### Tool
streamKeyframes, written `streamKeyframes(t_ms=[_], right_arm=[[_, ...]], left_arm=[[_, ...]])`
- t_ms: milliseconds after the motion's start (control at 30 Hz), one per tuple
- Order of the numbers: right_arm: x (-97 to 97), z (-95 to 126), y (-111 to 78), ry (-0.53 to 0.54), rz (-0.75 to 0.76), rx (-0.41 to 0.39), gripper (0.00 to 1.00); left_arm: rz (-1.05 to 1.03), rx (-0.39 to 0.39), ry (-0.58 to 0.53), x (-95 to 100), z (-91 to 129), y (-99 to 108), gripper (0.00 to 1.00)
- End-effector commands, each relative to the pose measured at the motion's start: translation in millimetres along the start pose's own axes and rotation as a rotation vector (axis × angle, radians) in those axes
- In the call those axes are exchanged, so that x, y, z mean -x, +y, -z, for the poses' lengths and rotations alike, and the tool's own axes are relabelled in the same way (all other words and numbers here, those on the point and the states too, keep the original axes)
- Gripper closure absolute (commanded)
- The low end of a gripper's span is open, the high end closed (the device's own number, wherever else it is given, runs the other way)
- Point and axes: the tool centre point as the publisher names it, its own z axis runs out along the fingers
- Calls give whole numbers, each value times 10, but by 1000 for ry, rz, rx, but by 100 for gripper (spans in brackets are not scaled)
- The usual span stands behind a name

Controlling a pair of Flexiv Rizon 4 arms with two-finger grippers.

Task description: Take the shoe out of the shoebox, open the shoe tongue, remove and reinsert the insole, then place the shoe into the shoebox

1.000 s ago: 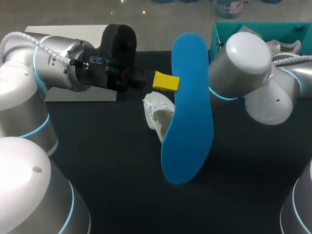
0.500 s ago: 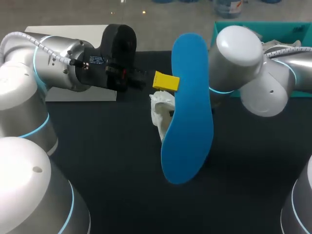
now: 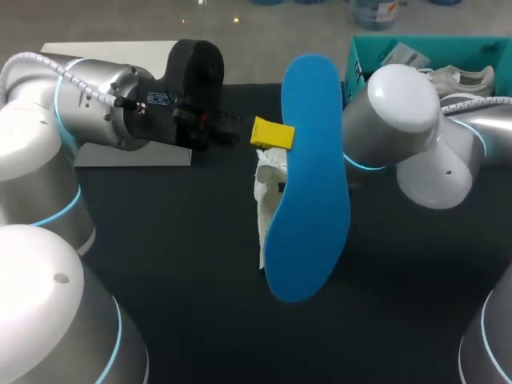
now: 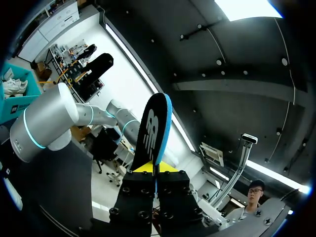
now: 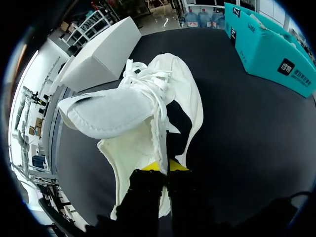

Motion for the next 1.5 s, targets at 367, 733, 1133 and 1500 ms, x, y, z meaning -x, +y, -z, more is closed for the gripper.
streamKeyframes(t_ms=[367, 733, 1133, 1500], right_arm=[[160, -278, 39, 80, -71, -17, 100], [153, 184, -77, 184, -48, 69, 0], [210, 321, -35, 279, -17, 138, 0], [303, 665, 141, 831, -271, 135, 0]], left_arm=[[-1, -2, 2, 7, -2, 8, 100], [-1, -2, 2, 7, -2, 8, 100], [-1, -2, 2, 7, -2, 8, 100], [-1, -2, 2, 7, -2, 8, 100]])
